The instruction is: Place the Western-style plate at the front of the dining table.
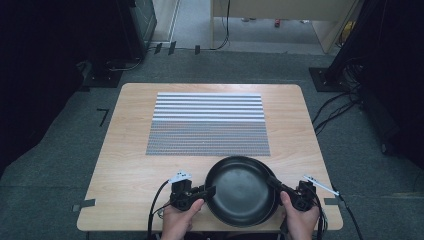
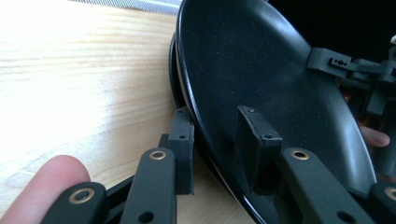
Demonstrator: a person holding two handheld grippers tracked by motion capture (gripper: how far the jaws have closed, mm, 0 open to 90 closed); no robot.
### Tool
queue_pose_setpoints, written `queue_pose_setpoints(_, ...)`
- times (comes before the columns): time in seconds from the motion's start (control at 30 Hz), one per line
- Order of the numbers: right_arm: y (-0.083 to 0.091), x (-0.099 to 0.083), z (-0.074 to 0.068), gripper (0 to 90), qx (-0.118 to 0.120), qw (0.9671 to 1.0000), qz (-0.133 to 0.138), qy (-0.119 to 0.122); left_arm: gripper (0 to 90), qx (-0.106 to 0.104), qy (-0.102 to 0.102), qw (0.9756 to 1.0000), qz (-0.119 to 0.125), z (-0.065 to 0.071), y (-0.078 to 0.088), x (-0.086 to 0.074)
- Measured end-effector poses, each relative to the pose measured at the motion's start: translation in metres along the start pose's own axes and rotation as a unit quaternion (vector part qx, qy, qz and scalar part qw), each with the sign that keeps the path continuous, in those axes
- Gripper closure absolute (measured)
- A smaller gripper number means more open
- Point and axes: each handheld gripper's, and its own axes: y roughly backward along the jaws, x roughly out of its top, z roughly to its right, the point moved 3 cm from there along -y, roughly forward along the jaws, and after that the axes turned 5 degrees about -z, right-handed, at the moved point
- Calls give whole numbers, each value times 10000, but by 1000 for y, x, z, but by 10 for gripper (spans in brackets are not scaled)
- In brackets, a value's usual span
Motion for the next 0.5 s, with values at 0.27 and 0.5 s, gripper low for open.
queue_pose_setpoints(0.27,-4,8,-9,858,101,9999,-9,-42,697,13,55,9999,85,0,10,12)
queue_pose_setpoints(0.5,-13,17,-19,858,220,9997,-62,-100,715,59,192,9994,277,-6,21,29)
